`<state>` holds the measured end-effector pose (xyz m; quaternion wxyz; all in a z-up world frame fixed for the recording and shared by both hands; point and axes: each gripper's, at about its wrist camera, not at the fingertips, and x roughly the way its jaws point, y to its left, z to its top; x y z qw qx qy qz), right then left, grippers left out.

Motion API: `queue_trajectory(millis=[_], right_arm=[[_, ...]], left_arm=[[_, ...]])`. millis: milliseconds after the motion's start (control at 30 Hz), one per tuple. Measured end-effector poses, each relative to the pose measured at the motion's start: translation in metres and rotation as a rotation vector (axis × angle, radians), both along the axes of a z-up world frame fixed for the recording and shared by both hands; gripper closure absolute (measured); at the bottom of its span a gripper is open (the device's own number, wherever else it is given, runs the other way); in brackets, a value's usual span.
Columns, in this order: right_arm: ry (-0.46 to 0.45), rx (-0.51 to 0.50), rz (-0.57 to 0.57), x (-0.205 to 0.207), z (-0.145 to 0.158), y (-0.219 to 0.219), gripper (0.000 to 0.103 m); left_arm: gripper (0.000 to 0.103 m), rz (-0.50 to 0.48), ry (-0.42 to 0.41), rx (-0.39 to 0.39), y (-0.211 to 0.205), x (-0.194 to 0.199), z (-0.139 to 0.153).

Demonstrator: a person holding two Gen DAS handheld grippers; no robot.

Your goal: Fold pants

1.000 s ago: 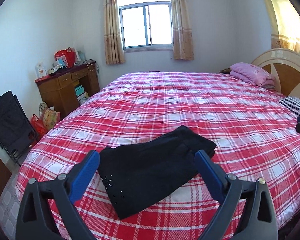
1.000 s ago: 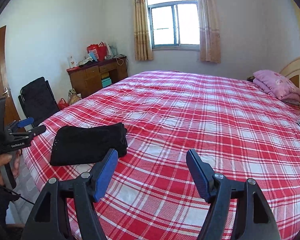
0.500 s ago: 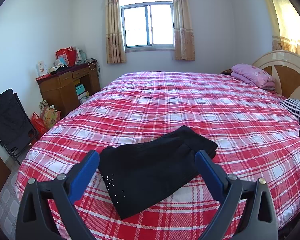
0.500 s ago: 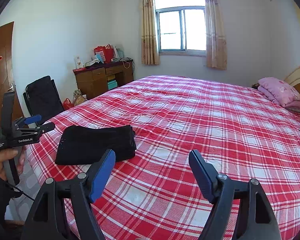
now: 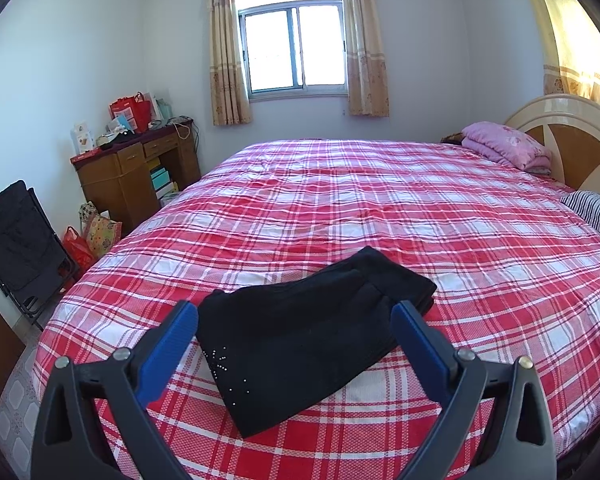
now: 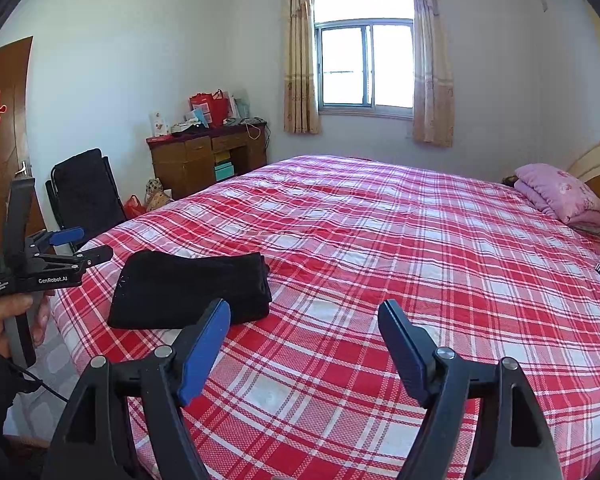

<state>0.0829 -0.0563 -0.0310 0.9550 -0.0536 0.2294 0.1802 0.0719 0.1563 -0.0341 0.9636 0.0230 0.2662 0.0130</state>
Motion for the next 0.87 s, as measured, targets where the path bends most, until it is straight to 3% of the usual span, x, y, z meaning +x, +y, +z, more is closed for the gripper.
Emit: queue_trajectory(millis=[867], right_arm=[[0.022,-0.01,0.016,0.0,-0.007,0.008,0.025]], left_arm=[[0.0,0.054,0.001,-0.005,0.011,0.003,-0.004]])
